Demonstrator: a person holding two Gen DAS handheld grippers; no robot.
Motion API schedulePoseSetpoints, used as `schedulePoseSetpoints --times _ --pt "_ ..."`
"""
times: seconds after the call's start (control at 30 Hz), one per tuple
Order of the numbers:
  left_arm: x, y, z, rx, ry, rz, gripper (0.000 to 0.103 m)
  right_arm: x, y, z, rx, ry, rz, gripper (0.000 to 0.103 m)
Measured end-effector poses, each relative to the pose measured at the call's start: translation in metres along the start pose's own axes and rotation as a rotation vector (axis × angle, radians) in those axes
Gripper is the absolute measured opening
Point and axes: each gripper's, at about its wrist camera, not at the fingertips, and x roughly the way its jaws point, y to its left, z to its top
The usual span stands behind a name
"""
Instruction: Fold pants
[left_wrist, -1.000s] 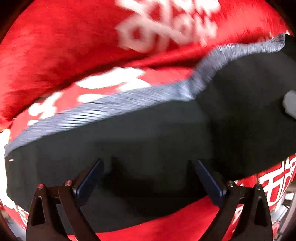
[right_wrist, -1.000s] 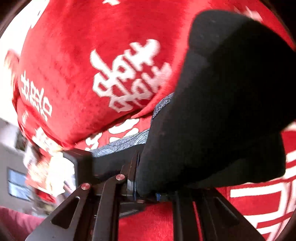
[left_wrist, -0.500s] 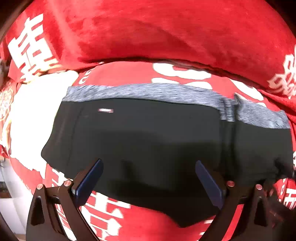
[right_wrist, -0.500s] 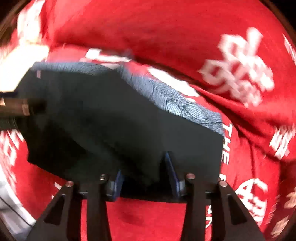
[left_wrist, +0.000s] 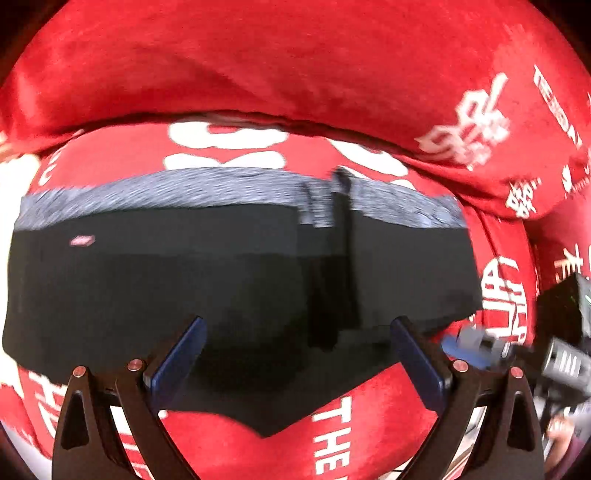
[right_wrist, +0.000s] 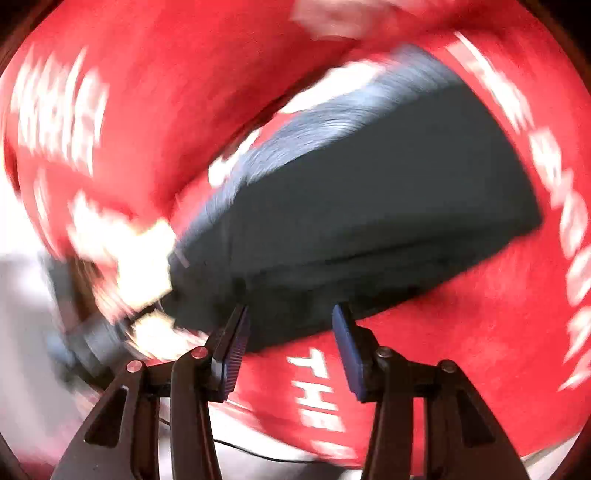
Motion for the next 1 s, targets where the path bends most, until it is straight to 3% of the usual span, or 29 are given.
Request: schedulePoseSetpoints --times 0.07,0.17,0.3,0.37,0.4,0.53,0.6,0.7,0.77,0.87,0.93,0.97,1.0 --pt "0.013 -0.011 0.007 0.03 0.035 -0.013 0.1 0.003 -0.02 0.009 0.104 -0.024 0.062 0.051" --pt "0.031 -0.02 0.016 0.04 0.071 -0.029 0.081 0.017 -0.031 0.012 0.154 -0.02 0.059 0.051" --pt "0.048 -0.026 0.024 0.035 0.099 -0.035 0.056 0.021 -0.033 0.019 0.195 -0.072 0.14 0.051" --pt "0.054 -0.029 0.024 0.038 0.111 -0.045 0.048 0.03 -0.036 0.023 0.234 -0.081 0.151 0.034" --pt "0.055 -0.031 0.024 0.04 0.109 -0.032 0.048 0.037 -0.04 0.025 0.248 -0.067 0.123 0.004" --pt "0.036 -0.037 0.011 0.059 0.068 -0.026 0.048 0.033 -0.032 0.02 0.195 -0.037 0.125 0.004" --pt "0.027 -0.039 0.0 0.093 0.033 0.014 0.048 0.026 -0.036 0.01 0.171 -0.012 0.1 0.004" --pt "0.043 -0.028 -0.007 0.049 0.075 0.062 0.048 0.034 -0.049 0.007 0.185 -0.003 0.063 0.004" --pt "0.047 -0.016 -0.005 -0.025 0.09 0.024 0.049 0.042 -0.056 0.013 0.208 0.006 0.071 0.007" --pt "0.036 -0.012 -0.002 -0.029 0.051 0.028 0.049 0.042 -0.051 0.011 0.202 0.017 0.132 0.015" --pt "0.03 -0.011 -0.002 -0.014 0.033 0.055 0.063 0.043 -0.047 0.0 0.183 0.055 0.132 0.036" --pt "0.026 -0.009 -0.002 -0.016 0.019 0.074 0.077 0.044 -0.046 -0.006 0.179 0.064 0.136 0.038" --pt "0.022 -0.006 -0.003 -0.021 0.001 0.088 0.079 0.047 -0.043 -0.009 0.179 0.064 0.138 0.038"
